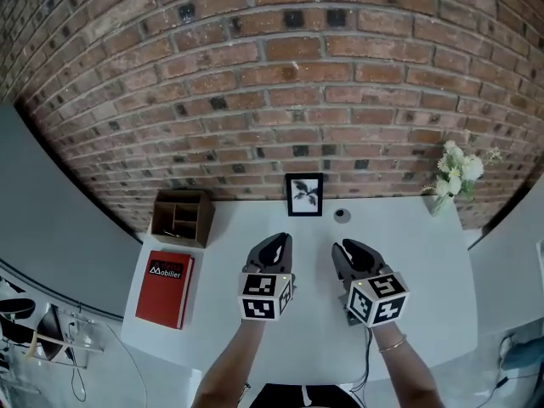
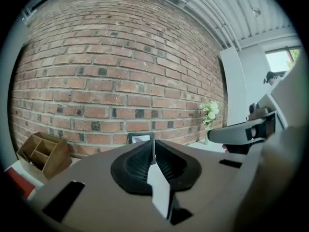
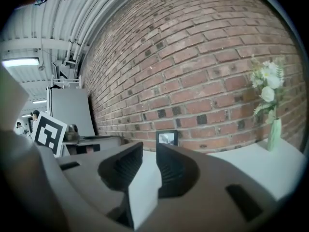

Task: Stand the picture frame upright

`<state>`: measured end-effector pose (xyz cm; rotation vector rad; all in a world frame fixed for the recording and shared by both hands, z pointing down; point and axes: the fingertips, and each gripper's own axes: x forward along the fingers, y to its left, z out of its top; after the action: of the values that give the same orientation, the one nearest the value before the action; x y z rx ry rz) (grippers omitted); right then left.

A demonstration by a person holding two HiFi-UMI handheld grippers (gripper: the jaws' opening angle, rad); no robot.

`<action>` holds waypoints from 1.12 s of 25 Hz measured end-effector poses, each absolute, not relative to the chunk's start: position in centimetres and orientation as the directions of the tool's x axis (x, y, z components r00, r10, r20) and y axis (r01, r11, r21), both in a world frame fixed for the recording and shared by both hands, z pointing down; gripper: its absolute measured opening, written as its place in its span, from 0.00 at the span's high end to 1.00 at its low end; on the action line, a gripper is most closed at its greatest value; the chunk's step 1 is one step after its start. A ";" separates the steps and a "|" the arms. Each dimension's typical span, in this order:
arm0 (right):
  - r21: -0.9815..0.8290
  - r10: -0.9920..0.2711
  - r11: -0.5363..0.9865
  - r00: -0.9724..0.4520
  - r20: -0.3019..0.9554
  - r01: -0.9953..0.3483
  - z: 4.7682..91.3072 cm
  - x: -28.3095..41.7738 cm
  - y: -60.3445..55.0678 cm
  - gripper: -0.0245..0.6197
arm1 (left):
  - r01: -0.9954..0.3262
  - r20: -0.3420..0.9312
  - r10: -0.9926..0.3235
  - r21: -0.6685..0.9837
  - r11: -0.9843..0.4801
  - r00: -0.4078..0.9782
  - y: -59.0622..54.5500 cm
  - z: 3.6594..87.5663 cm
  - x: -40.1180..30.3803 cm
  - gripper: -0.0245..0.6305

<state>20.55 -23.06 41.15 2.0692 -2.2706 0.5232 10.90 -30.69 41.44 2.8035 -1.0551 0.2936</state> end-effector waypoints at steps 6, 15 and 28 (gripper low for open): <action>-0.241 -0.974 0.036 -0.087 0.207 -0.970 39.9 21.1 -19.3 0.86 | -0.674 0.212 -0.650 0.064 -0.736 0.730 -27.3 40.6 9.4 0.97; -0.235 -0.977 0.001 -0.052 0.209 -0.972 39.8 21.2 -15.0 0.96 | -0.683 0.214 -0.662 0.035 -0.730 0.718 -22.9 40.5 7.6 0.97; -0.208 -0.974 -0.023 -0.025 0.226 -0.978 40.1 21.7 -12.2 0.96 | -0.695 0.218 -0.671 0.045 -0.718 0.708 -20.9 40.8 6.1 0.97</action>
<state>21.66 -12.23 40.13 2.1838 -2.1867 0.4856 6.11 -20.94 40.79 2.7880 -1.1197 0.2820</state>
